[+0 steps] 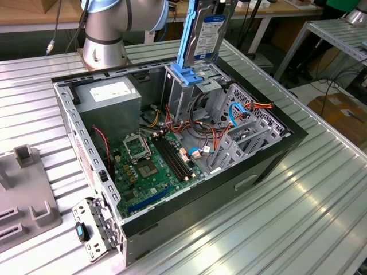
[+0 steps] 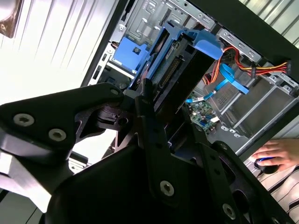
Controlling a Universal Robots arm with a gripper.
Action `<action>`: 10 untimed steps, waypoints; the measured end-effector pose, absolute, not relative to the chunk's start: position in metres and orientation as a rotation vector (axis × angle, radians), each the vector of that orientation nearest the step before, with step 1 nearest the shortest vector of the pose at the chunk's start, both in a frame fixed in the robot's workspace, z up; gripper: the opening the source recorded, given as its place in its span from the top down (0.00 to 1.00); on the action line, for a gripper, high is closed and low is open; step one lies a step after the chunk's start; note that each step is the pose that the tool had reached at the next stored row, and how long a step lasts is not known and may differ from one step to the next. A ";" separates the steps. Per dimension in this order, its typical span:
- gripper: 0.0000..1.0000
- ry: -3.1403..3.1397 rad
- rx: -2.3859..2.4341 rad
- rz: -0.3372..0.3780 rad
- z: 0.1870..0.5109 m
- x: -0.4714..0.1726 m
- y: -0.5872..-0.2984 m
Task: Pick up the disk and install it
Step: 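Pick up the disk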
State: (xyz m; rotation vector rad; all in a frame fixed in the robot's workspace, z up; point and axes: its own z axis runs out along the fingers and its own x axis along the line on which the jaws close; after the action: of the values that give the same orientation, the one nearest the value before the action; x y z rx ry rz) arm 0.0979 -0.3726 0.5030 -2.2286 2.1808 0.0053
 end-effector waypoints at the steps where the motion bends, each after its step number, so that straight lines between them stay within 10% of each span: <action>1: 0.65 2.181 -2.229 0.005 0.503 0.098 -0.373; 10: 0.65 2.181 -2.229 0.005 0.503 0.098 -0.375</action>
State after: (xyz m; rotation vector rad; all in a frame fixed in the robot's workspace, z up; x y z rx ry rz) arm 0.0980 -0.3748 0.5030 -2.2287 2.1807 0.0054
